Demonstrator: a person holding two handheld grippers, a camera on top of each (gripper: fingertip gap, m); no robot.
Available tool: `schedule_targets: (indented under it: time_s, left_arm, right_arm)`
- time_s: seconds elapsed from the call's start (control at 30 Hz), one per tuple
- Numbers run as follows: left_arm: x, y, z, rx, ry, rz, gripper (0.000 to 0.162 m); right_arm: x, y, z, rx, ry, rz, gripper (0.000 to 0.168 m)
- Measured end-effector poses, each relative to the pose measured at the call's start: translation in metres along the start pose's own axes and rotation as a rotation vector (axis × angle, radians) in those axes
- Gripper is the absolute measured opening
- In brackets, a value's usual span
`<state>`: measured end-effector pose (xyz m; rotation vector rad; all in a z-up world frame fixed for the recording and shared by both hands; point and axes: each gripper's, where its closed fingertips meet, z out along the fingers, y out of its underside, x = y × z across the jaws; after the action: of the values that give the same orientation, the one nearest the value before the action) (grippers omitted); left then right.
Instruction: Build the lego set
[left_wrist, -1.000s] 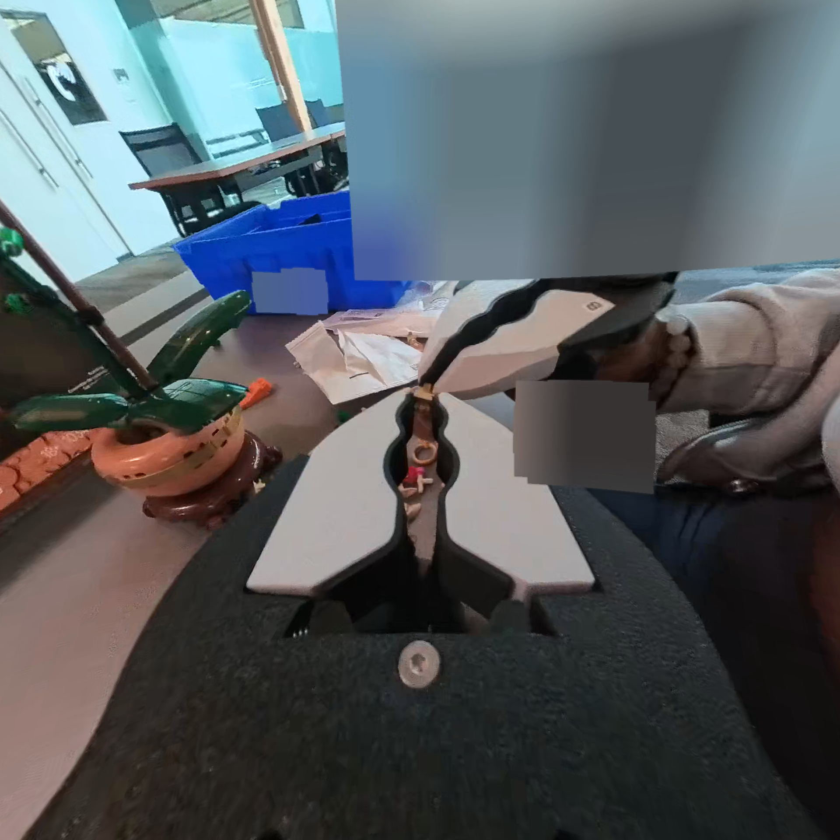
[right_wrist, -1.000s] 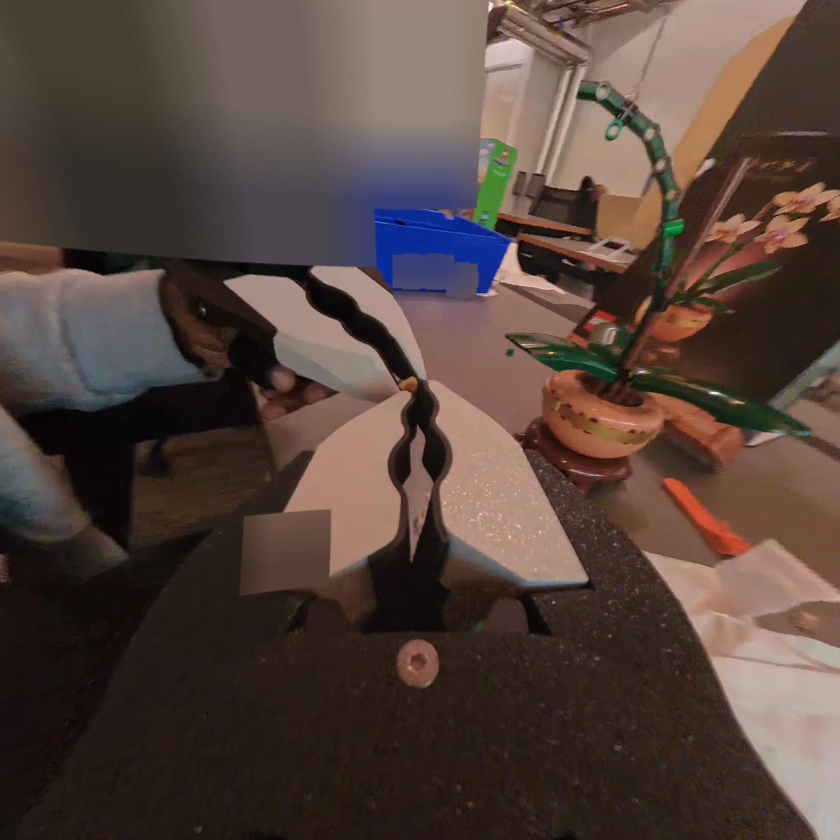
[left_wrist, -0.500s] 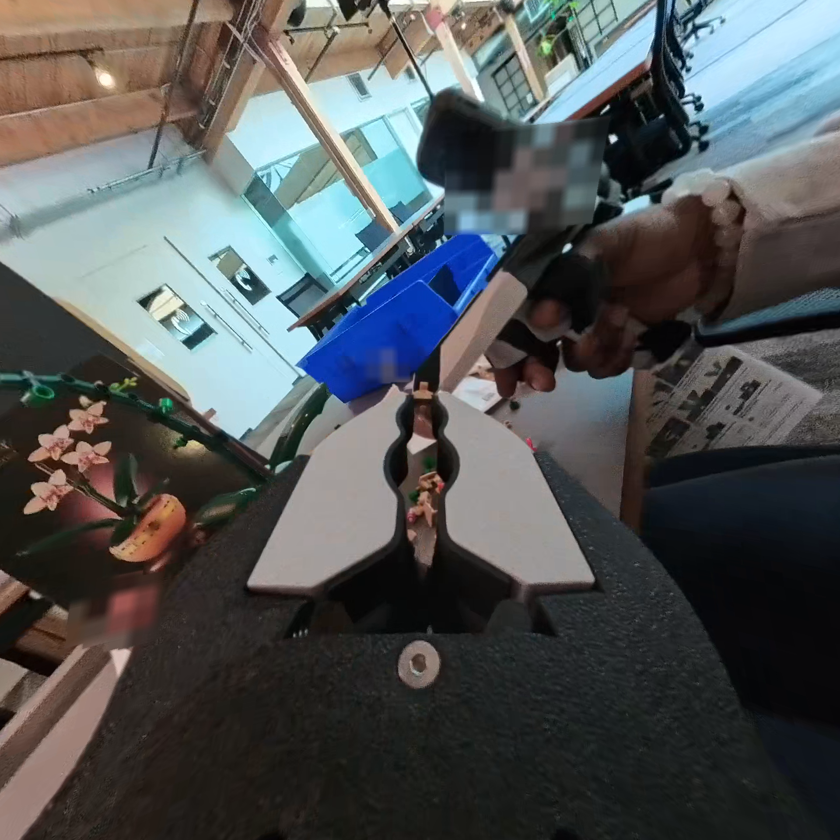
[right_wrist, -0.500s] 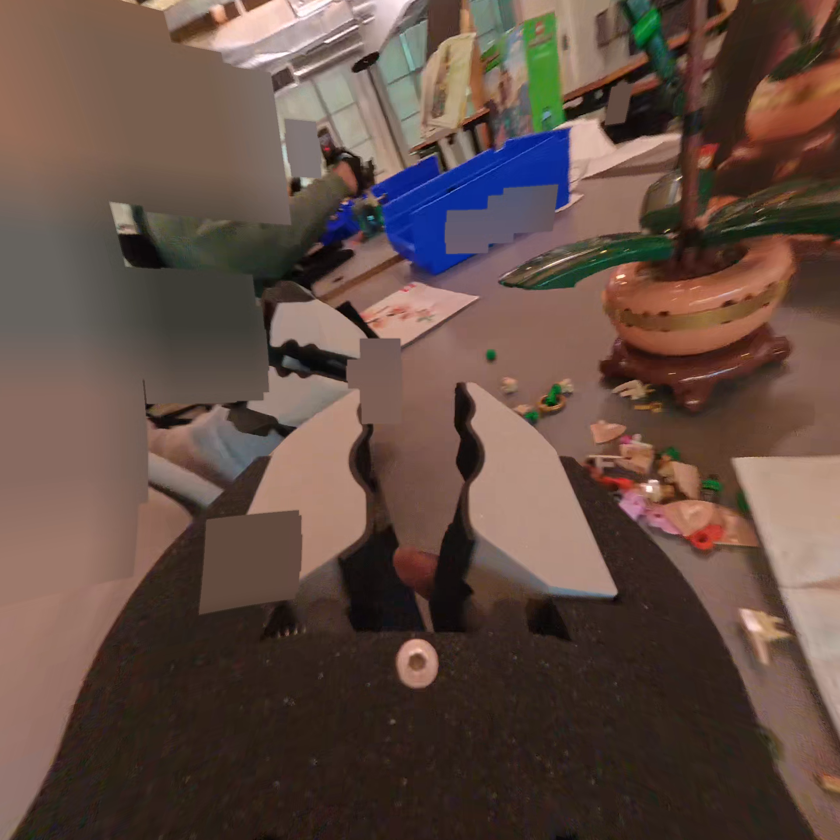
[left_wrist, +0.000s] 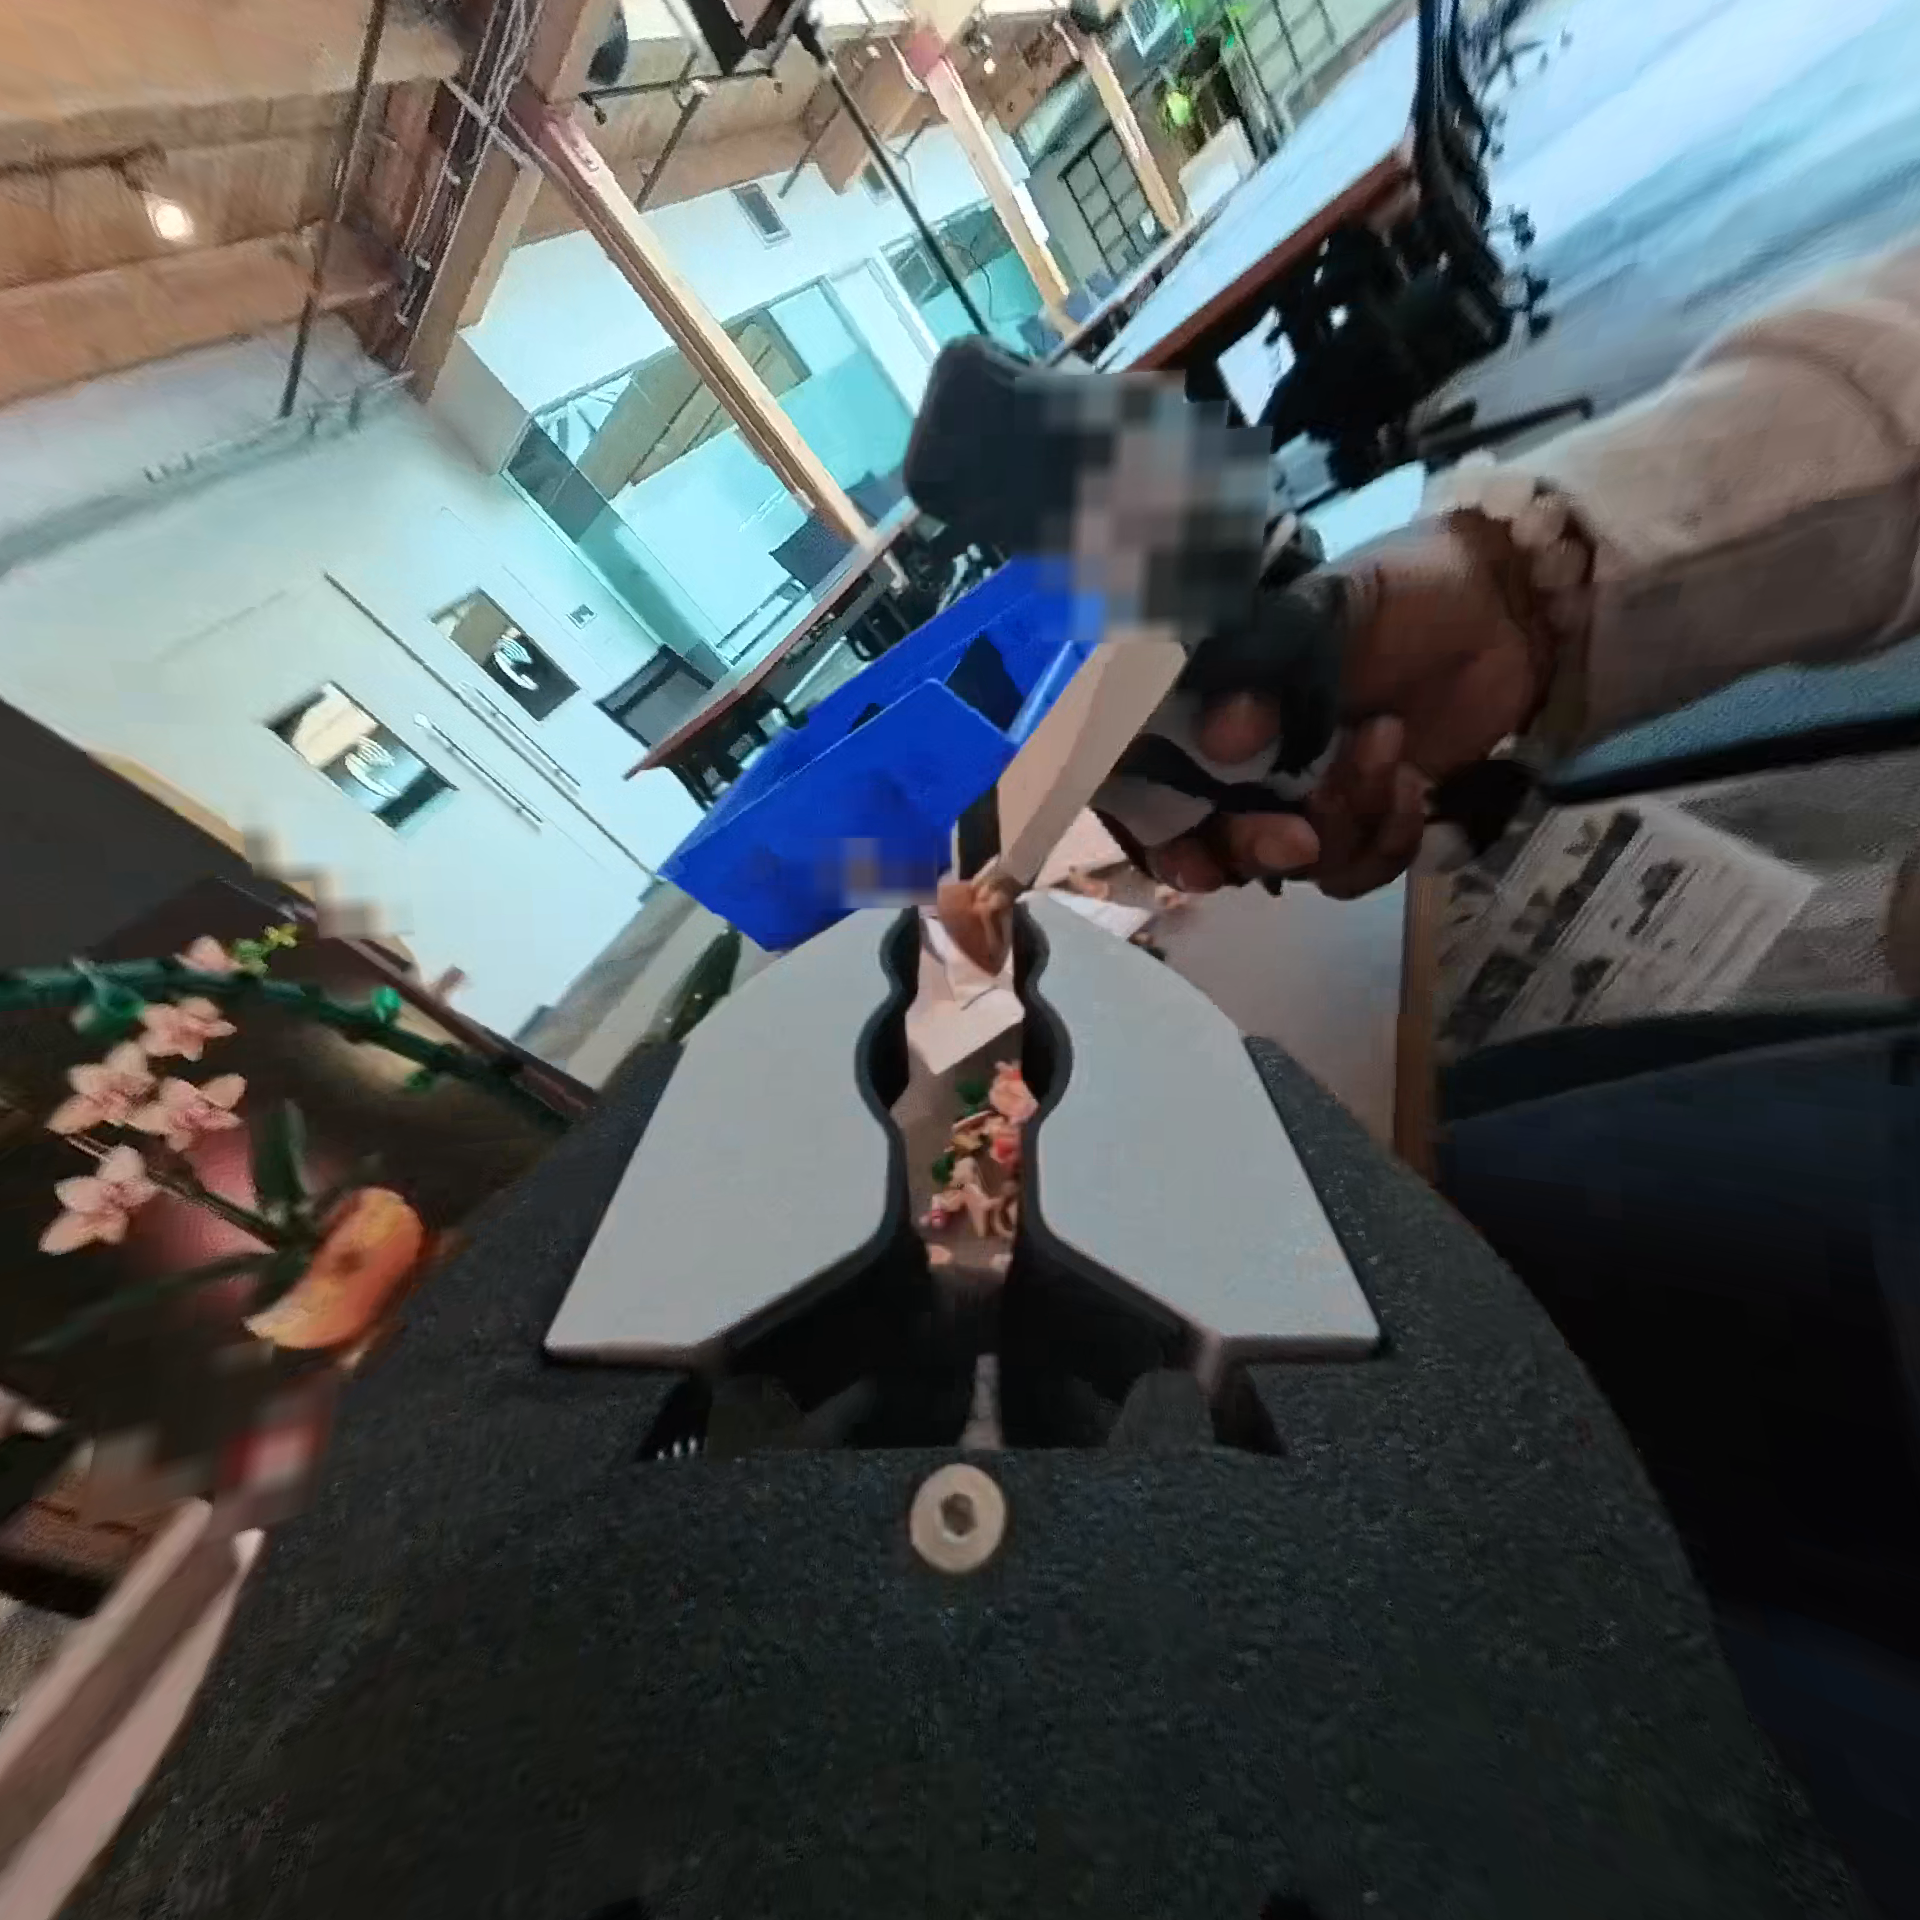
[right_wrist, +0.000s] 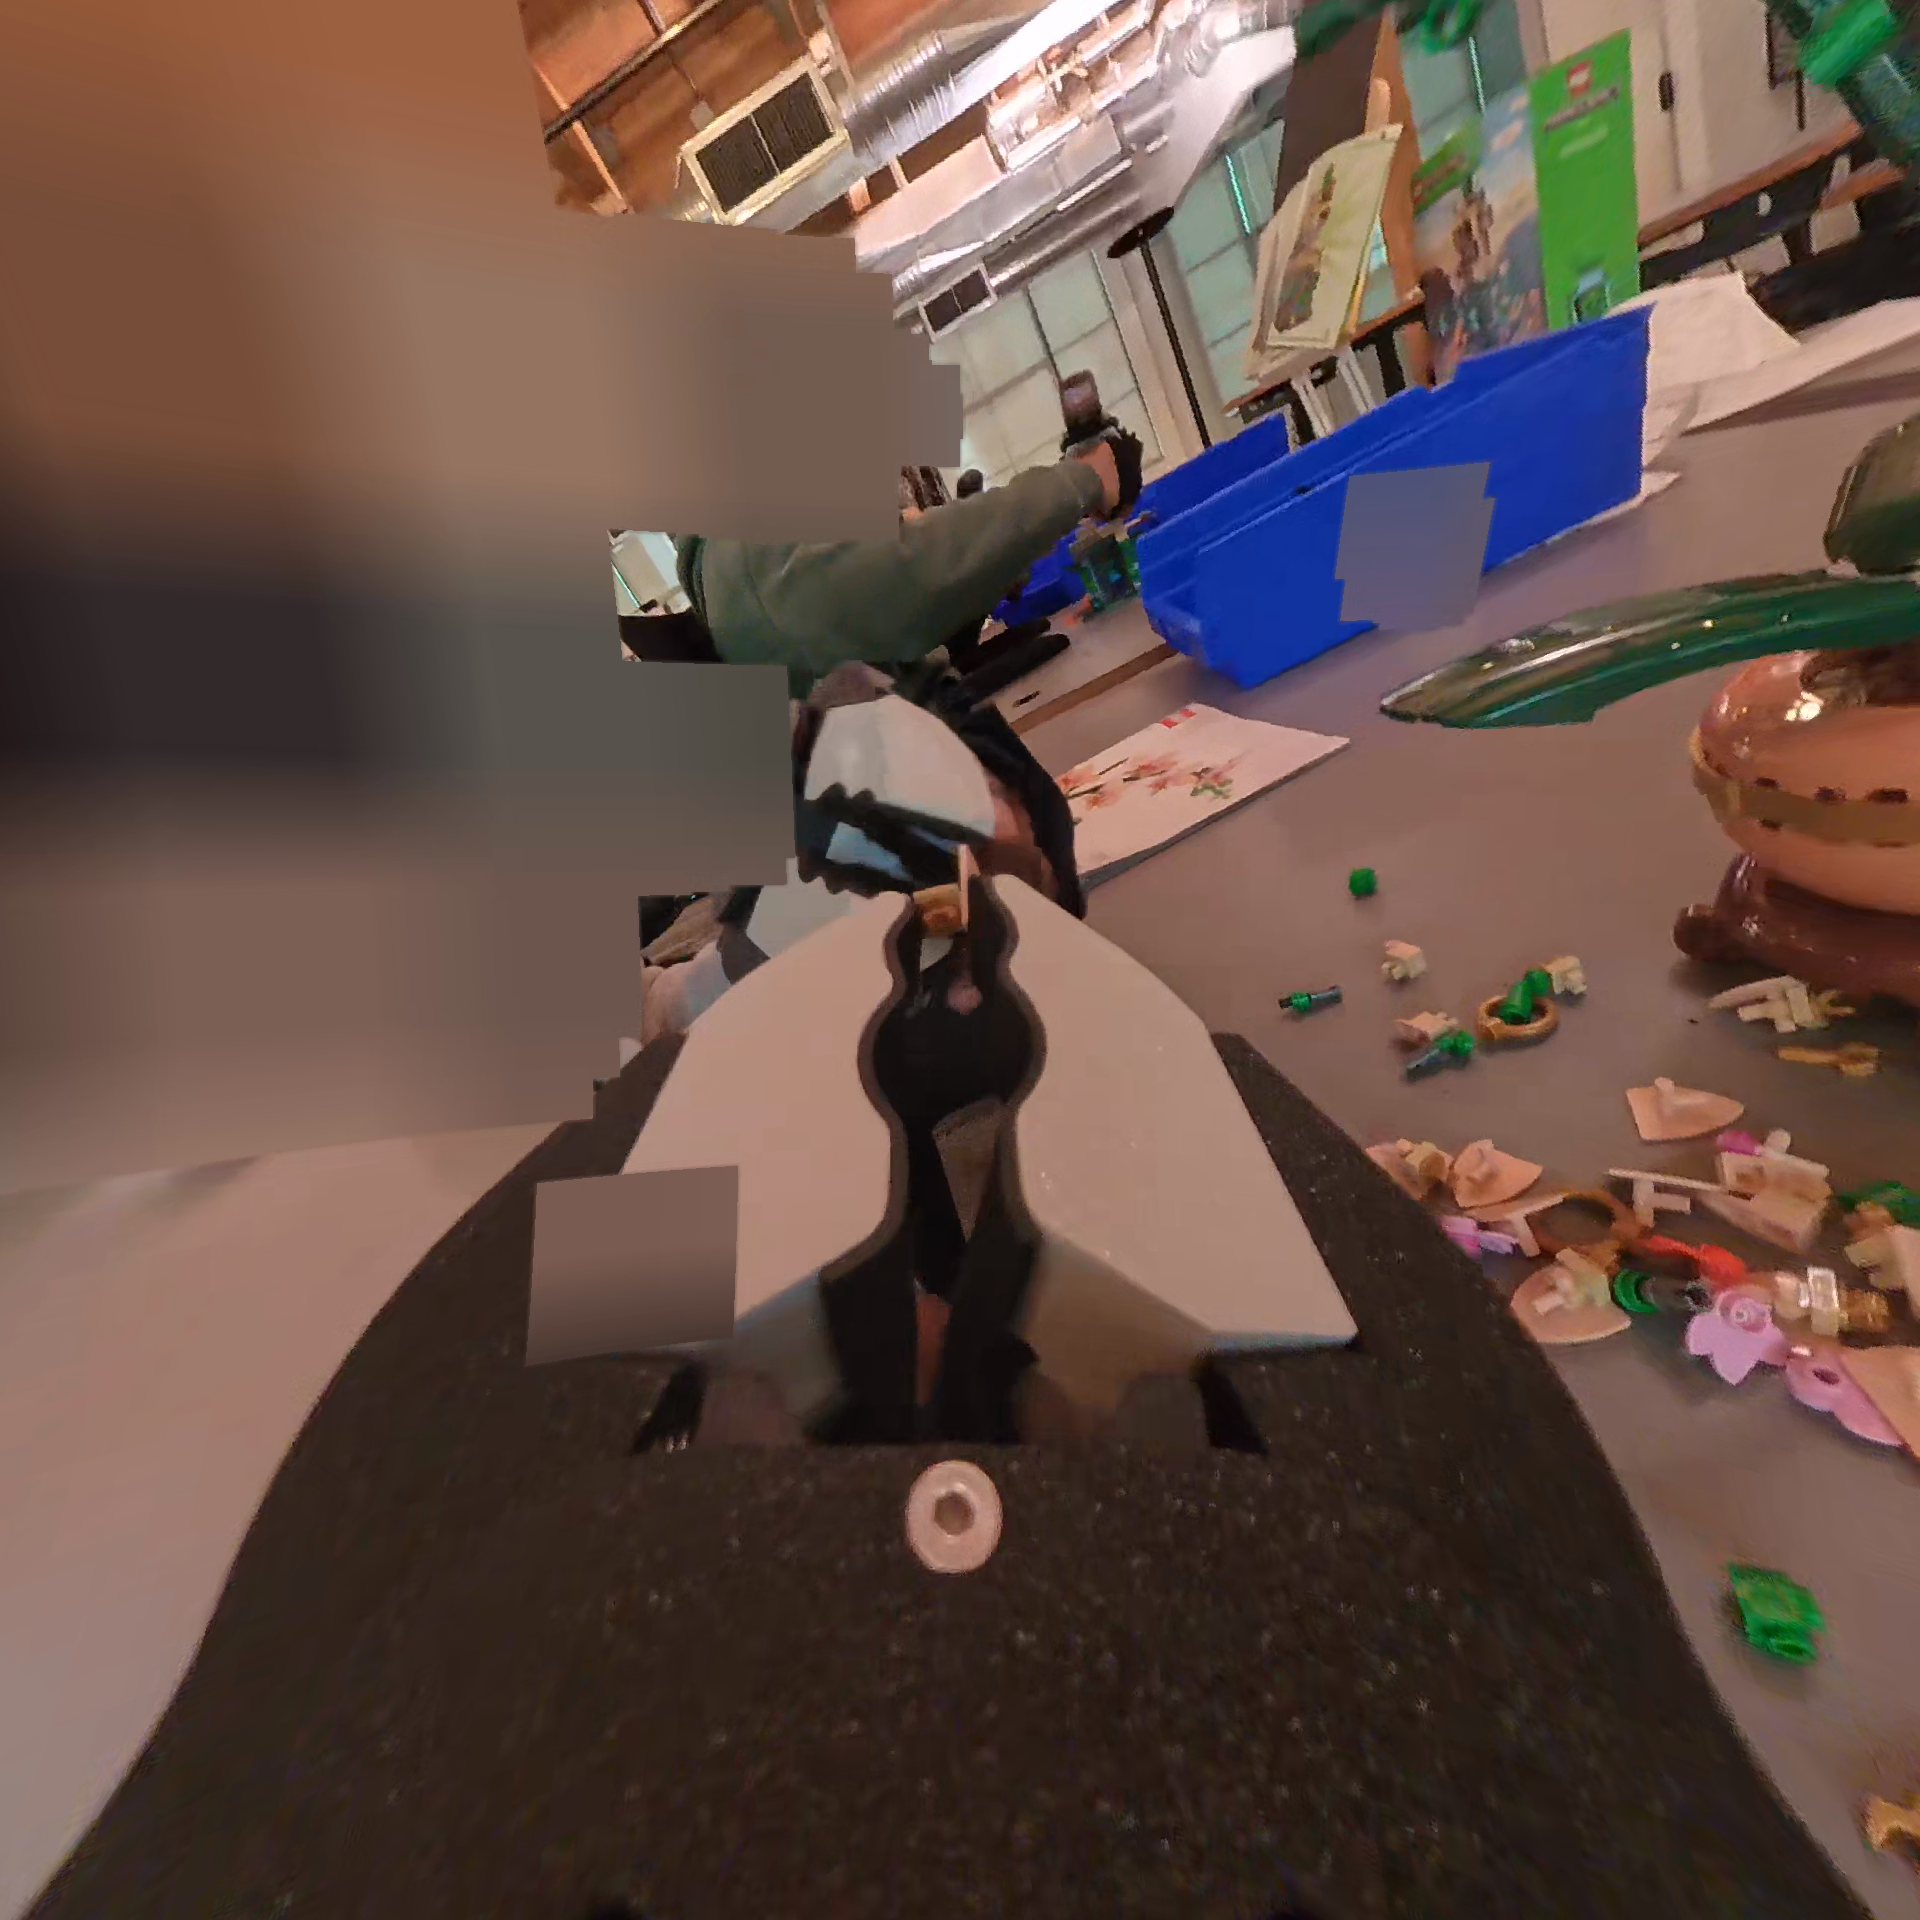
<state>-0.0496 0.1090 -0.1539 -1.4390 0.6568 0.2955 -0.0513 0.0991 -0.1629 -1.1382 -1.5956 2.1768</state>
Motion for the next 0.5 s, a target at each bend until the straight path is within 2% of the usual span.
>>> schedule_targets:
  time_s: [0.03,0.13,0.2,0.27,0.37,0.5]
  left_arm:
    - [-0.001,-0.001,-0.001,0.013,0.013,-0.110,0.017]
    - [0.007,-0.005,-0.003,0.057,0.152,-0.412,0.018]
    - [0.011,-0.006,-0.002,0.065,0.221,-0.505,0.016]
    - [0.017,-0.008,-0.003,0.069,0.285,-0.525,0.008]
    - [0.019,-0.012,-0.004,0.089,0.318,-0.549,0.006]
    - [0.007,-0.002,0.000,0.049,0.188,-0.526,0.004]
  right_arm:
    - [-0.002,-0.001,-0.001,0.003,-0.007,-0.026,0.007]
    - [-0.011,0.000,0.000,-0.018,-0.047,-0.086,0.007]
    - [-0.015,0.001,0.001,-0.038,-0.070,-0.097,0.007]
    - [-0.016,0.002,0.002,-0.063,-0.076,-0.109,0.007]
    - [-0.020,0.002,0.002,-0.078,-0.103,-0.114,0.007]
    - [-0.005,-0.003,0.003,-0.059,0.023,-0.153,0.009]
